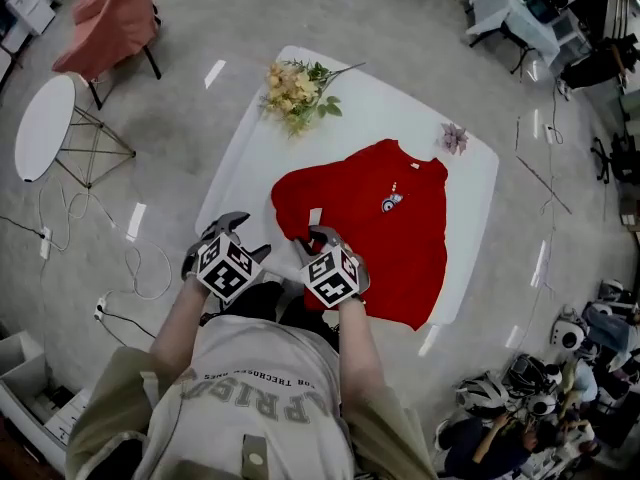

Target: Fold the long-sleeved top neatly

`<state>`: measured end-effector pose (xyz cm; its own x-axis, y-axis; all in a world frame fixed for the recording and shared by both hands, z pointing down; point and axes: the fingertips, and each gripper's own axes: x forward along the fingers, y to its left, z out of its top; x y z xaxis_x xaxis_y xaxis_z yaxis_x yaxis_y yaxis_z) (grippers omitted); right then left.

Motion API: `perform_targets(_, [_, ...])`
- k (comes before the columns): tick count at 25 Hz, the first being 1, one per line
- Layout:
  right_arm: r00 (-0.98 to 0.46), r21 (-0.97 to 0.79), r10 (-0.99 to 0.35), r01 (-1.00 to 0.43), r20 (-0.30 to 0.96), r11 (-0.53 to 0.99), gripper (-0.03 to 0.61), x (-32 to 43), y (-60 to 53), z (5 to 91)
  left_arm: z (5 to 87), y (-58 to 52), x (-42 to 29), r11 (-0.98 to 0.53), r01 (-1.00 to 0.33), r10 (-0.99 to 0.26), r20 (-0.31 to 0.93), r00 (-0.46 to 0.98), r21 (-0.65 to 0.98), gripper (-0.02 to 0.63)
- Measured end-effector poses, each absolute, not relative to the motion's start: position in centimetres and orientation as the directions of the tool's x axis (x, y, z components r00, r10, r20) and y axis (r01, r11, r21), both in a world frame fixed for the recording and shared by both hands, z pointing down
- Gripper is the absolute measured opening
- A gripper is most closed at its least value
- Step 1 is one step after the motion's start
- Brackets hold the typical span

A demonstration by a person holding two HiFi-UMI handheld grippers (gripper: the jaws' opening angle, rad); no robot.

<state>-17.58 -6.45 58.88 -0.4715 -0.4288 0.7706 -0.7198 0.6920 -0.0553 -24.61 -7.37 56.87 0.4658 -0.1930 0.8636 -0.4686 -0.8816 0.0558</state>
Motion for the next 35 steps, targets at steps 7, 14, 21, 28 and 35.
perform_targets(7, [-0.472, -0.131, -0.481, -0.801, 0.739, 0.584, 0.051, -12.2, -2.8, 51.7, 57.6, -7.2, -22.7, -0.913, -0.399, -0.143, 0.855, 0.498, 0.08, 0.321])
perform_targets(14, [-0.204, 0.068, -0.424, -0.837, 0.882, 0.544, 0.051, -3.0, 3.0, 52.0, 57.2, -6.4, -18.7, -0.931, -0.358, -0.145, 0.829, 0.541, 0.071, 0.321])
perform_targets(21, [-0.234, 0.024, -0.331, -0.784, 0.914, 0.62, 0.052, -0.7, 6.6, 58.7, 56.4, -5.3, -12.7, -0.953, -0.301, -0.148, 0.819, 0.555, 0.031, 0.321])
perform_targets(28, [-0.489, -0.243, -0.38, -0.808, 0.785, 0.536, 0.235, 1.4, 7.9, 57.8, 57.0, -3.1, -5.2, -0.995, -0.089, -0.077, 0.864, 0.498, -0.038, 0.319])
perform_targets(35, [-0.531, -0.219, -0.321, -0.72, 0.784, 0.658, 0.223, -0.6, 8.2, 60.3, 60.4, -0.5, -3.4, -1.0, -0.027, -0.019, 0.92, 0.393, -0.009, 0.319])
